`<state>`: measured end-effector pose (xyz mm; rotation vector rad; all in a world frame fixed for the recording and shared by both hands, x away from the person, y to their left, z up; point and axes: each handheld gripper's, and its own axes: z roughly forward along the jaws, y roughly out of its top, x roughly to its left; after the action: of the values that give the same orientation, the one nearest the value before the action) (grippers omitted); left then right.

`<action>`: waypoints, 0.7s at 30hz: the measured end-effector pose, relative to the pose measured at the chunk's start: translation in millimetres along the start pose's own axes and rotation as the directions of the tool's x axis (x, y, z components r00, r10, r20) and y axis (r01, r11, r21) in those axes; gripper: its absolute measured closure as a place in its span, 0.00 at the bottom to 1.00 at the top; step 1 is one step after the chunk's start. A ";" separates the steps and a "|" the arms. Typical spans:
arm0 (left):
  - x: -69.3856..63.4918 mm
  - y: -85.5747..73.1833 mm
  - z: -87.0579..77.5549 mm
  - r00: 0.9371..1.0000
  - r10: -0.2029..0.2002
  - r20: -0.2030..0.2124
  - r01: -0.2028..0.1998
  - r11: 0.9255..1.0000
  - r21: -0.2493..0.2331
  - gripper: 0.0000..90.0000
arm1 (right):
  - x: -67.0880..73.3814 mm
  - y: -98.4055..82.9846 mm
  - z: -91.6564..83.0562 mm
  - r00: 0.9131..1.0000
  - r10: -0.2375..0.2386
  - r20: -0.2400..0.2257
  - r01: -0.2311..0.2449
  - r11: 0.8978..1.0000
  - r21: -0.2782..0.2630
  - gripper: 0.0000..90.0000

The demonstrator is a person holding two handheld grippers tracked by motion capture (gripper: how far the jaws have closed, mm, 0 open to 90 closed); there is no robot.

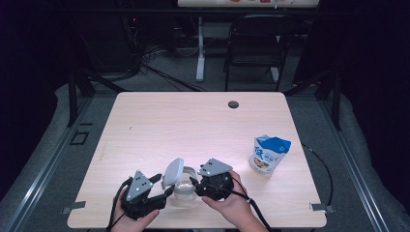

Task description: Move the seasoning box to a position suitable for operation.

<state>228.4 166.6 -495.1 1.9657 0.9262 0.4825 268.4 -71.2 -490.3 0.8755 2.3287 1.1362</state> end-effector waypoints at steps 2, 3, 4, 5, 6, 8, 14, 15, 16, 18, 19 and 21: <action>0.5 -0.1 -0.4 1.000 -0.001 -0.004 0.001 1.000 -0.001 0.47 | 0.7 -0.8 0.7 1.000 0.001 0.000 -0.001 1.000 0.003 0.54; 1.1 -0.2 -0.4 1.000 -0.003 -0.002 0.003 1.000 -0.005 0.47 | 1.0 -1.9 1.6 1.000 0.001 -0.001 -0.001 1.000 0.007 0.54; 1.1 -0.2 -0.4 1.000 -0.003 -0.002 0.003 1.000 -0.005 0.47 | 1.0 -1.9 1.6 1.000 0.001 -0.001 -0.001 1.000 0.007 0.54; 1.5 -0.3 -0.6 1.000 -0.005 -0.002 0.005 1.000 -0.006 0.47 | 0.9 -2.3 2.1 1.000 0.004 -0.002 -0.004 1.000 0.001 0.53; 1.7 -0.4 -0.6 1.000 -0.006 -0.003 0.006 1.000 -0.006 0.47 | 0.2 -2.5 2.2 1.000 0.008 -0.005 -0.008 1.000 0.001 0.53; 2.5 -0.4 -1.3 1.000 -0.007 -0.005 0.007 1.000 -0.002 0.47 | 0.2 -2.4 2.3 1.000 0.006 -0.007 -0.006 1.000 0.002 0.53; 4.6 -0.9 -2.8 1.000 -0.012 -0.010 0.012 1.000 -0.011 0.48 | 0.5 -2.7 2.4 1.000 0.007 -0.006 -0.007 1.000 0.000 0.53; 4.9 -0.9 -3.1 1.000 -0.011 -0.011 0.011 1.000 -0.011 0.48 | 0.5 -2.7 2.4 1.000 0.007 -0.006 -0.007 1.000 0.000 0.53; 5.1 -0.8 -3.5 1.000 -0.012 -0.011 0.012 1.000 -0.009 0.48 | 0.6 -2.9 2.7 1.000 0.011 -0.007 -0.011 1.000 -0.004 0.53; 5.4 -1.1 -3.5 1.000 -0.013 -0.011 0.013 1.000 -0.013 0.48 | 0.6 -3.1 2.8 1.000 0.012 -0.007 -0.012 1.000 -0.006 0.53; 5.4 -1.4 -3.6 1.000 -0.015 -0.011 0.015 1.000 -0.014 0.48 | 0.6 -3.2 2.9 1.000 0.012 -0.007 -0.012 1.000 -0.006 0.53; 5.5 -1.4 -4.2 1.000 -0.012 -0.012 0.012 1.000 -0.010 0.49 | 0.6 -3.3 2.9 1.000 0.012 -0.007 -0.012 1.000 -0.007 0.53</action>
<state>228.7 173.7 -494.1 1.9495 0.9413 0.4920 268.5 -70.8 -494.8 0.8857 2.3268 1.1536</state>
